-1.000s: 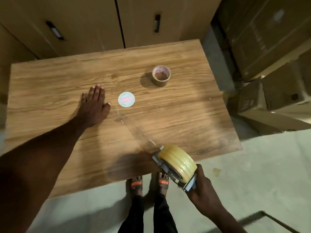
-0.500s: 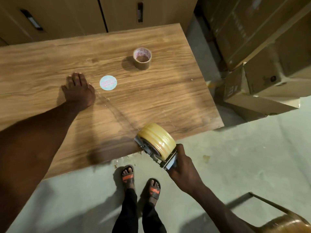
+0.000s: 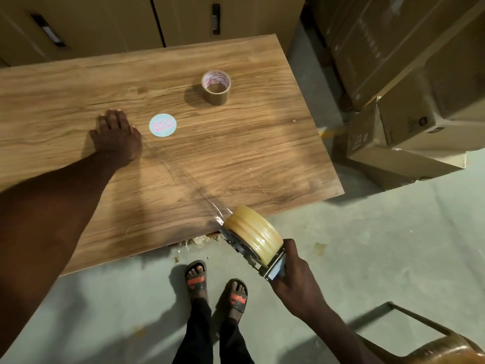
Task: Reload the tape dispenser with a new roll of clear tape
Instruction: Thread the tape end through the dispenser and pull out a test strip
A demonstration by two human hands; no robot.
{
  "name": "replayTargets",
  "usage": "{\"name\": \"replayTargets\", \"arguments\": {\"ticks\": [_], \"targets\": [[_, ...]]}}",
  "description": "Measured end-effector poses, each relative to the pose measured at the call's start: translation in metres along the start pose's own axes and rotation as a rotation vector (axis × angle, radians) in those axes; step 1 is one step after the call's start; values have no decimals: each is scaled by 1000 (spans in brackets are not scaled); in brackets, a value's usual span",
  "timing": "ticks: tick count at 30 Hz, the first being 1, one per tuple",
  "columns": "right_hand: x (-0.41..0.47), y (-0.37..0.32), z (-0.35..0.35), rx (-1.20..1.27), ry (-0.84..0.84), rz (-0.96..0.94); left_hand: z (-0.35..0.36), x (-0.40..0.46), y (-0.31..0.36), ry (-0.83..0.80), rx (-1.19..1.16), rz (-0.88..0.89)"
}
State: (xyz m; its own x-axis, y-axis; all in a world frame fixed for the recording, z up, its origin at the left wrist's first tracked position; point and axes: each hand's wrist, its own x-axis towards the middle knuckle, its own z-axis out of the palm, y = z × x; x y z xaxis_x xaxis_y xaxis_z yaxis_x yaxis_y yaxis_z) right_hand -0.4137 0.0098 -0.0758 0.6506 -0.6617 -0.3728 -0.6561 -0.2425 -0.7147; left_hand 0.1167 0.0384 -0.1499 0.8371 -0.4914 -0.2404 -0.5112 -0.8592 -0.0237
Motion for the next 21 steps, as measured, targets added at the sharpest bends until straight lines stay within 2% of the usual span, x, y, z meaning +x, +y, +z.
{"name": "replayTargets", "arguments": {"ticks": [5,10,16,21], "targets": [[-5,-3,8,79,33,49,0,2,0,-8,8,-9],[-6,-11,11,196,65,176,0,2,0,-15,10,-7],[-7,-22,17,231,77,274,1,1,-2,4,-6,12],[-25,3,13,255,130,538,-1,0,-1,14,-27,13]]}}
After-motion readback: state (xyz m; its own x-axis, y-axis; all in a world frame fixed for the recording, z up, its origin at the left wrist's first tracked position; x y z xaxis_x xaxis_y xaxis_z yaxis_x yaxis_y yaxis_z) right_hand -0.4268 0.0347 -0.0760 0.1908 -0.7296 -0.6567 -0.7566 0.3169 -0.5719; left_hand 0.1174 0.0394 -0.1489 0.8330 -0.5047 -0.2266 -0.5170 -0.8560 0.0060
